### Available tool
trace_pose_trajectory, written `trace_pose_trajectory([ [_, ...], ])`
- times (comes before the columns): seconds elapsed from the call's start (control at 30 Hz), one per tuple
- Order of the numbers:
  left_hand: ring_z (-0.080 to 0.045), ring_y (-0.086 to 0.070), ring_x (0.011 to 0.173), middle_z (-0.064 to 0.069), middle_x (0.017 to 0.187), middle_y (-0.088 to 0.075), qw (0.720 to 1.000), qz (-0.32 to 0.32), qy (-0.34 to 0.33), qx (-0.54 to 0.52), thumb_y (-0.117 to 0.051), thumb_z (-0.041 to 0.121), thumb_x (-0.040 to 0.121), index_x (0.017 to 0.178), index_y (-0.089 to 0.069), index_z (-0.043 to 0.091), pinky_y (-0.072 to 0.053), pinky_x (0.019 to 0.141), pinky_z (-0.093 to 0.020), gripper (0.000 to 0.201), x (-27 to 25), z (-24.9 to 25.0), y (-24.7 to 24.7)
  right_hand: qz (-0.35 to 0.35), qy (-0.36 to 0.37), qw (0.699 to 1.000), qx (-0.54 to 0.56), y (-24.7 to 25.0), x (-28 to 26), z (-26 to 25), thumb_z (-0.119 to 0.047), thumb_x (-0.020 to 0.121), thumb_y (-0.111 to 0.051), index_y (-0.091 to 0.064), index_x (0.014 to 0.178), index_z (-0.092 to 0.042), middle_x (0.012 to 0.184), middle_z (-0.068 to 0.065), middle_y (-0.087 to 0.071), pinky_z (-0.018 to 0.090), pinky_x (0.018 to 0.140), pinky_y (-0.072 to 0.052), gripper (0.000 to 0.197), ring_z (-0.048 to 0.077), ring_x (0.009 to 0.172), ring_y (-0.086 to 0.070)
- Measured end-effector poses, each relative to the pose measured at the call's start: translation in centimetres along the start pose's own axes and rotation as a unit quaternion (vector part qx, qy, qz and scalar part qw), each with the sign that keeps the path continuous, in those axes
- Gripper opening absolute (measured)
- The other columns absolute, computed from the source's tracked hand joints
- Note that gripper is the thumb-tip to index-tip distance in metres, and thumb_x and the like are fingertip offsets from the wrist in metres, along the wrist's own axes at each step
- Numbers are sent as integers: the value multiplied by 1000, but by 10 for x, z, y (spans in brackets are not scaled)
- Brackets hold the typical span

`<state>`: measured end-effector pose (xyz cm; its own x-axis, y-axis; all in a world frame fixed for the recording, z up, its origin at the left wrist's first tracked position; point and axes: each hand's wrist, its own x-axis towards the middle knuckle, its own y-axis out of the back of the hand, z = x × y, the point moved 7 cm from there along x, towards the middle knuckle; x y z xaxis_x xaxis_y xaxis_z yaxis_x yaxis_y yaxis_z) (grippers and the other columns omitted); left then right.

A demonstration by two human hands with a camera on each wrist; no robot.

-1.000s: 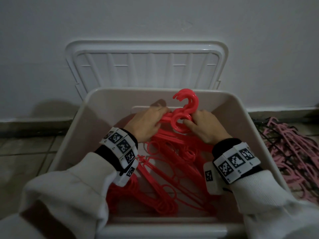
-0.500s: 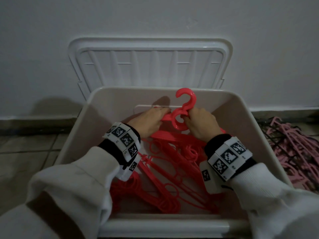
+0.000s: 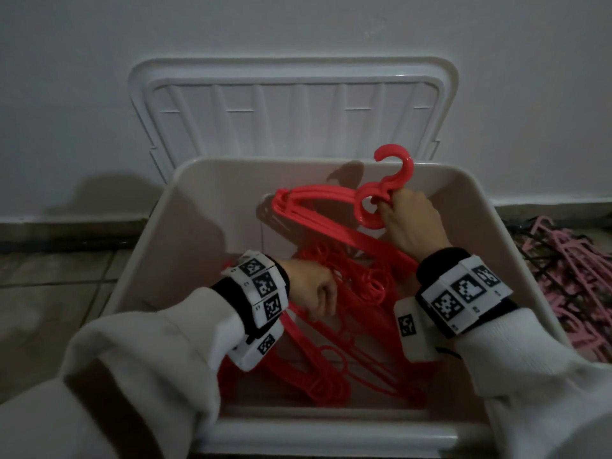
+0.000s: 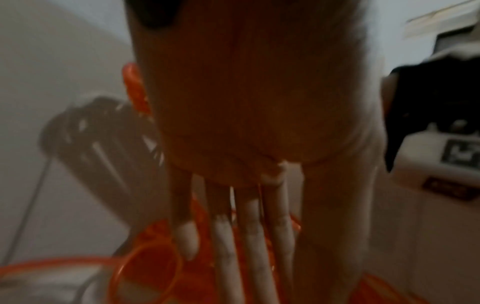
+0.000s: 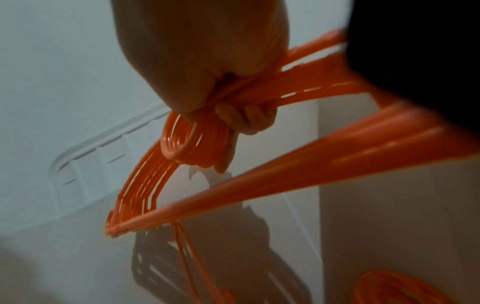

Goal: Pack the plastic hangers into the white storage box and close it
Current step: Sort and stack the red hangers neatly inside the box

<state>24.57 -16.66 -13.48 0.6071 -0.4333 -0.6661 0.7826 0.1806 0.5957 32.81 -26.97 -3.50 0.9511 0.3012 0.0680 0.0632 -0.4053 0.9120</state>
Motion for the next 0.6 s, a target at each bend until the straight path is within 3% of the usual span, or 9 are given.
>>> trace_pose_trajectory([
  [0.07, -10, -57, 98, -5, 120, -63, 998, -49, 29, 2, -68, 5, 80, 123, -59, 12, -46, 80, -18, 45, 8, -12, -17, -7, 7, 1000, -5, -2, -1, -1, -24, 97, -38, -56, 107, 0, 108, 25, -60, 43, 79, -42, 32, 44, 100, -55],
  [0.1, -14, -55, 107, -5, 124, -61, 997, -67, 42, 12, -68, 5, 80, 127, -56, 12, -46, 82, -21, 48, 10, -16, -21, -8, 11, 1000, -7, -2, -1, -1, -25, 97, -38, -56, 107, 0, 109, 25, -60, 43, 80, -42, 32, 44, 101, -55],
  [0.23, -19, -54, 115, -4, 128, -59, 990, -114, 81, 23, -66, 5, 83, 133, -51, 14, -42, 67, -16, 52, 10, -27, -31, -1, 24, 1000, -15, -2, 0, -4, -26, 97, -39, -56, 107, -1, 109, 23, -60, 43, 81, -43, 32, 42, 100, -56],
  [0.3, -20, -56, 111, -4, 127, -59, 989, -119, 85, 27, -65, 4, 84, 134, -49, 14, -41, 64, -14, 53, 11, -28, -33, 0, 28, 1000, -15, -2, 0, -4, -26, 96, -39, -56, 107, -1, 109, 23, -60, 43, 81, -43, 32, 42, 101, -56],
  [0.4, -7, -55, 78, -6, 125, -60, 988, -127, 79, 37, -66, 4, 83, 128, -55, 12, -41, 57, -12, 47, 13, -28, -37, -2, 37, 999, -18, -2, 0, -5, -25, 96, -39, -57, 104, -1, 106, 22, -61, 43, 81, -44, 30, 41, 99, -57],
  [0.53, -4, -47, 83, -1, 107, -63, 991, -108, 61, 41, -68, 5, 81, 116, -63, 5, -40, 60, -15, 35, 14, -26, -37, -2, 46, 999, -16, -3, -1, -7, -24, 96, -39, -57, 100, -2, 102, 19, -62, 44, 81, -46, 29, 39, 94, -59],
  [0.6, 4, -49, 70, 0, 96, -64, 993, -100, 59, 27, -68, 5, 81, 111, -65, 1, -40, 55, -8, 30, 14, -27, -34, -1, 46, 999, -15, -3, 0, -7, -25, 96, -40, -58, 99, -3, 102, 19, -63, 43, 80, -45, 29, 38, 94, -59],
])
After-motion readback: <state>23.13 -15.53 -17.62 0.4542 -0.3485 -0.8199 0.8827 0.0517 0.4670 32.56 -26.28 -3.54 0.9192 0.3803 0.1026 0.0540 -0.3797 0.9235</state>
